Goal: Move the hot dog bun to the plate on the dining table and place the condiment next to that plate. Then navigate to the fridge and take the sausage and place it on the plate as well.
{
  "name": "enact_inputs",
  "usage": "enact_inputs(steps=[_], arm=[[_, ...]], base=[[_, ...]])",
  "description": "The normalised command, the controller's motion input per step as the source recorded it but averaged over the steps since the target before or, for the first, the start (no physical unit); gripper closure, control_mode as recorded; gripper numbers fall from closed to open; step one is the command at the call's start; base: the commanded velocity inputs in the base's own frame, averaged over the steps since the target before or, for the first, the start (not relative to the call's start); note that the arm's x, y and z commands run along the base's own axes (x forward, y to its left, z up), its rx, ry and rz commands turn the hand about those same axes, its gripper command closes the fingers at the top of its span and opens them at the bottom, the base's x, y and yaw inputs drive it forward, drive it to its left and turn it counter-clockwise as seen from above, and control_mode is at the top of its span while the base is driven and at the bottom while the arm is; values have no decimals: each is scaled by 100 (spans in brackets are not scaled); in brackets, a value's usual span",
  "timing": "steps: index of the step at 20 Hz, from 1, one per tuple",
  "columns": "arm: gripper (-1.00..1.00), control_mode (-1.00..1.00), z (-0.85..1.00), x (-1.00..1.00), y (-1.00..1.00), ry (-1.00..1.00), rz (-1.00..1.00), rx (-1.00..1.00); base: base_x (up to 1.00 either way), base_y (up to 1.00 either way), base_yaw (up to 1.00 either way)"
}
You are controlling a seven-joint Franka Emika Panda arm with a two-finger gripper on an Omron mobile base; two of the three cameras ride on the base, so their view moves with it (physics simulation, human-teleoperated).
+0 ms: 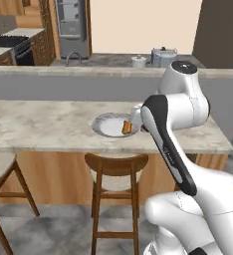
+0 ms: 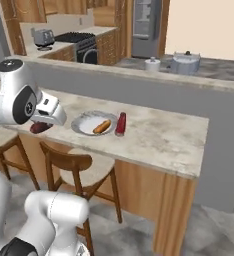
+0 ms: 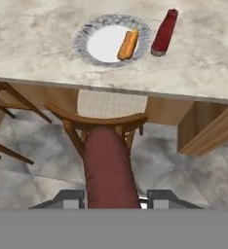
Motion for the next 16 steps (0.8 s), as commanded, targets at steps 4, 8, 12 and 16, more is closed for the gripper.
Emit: enact_inputs(steps=[4,8,12,16], arm=[[100,100,0,0,0,0,0,0],[100,100,0,0,0,0,0,0],[100,100,0,0,0,0,0,0],[100,100,0,0,0,0,0,0]], base=[[-5,87,-40],[1,86,-28],[36,54,-26],[72,20,-25]])
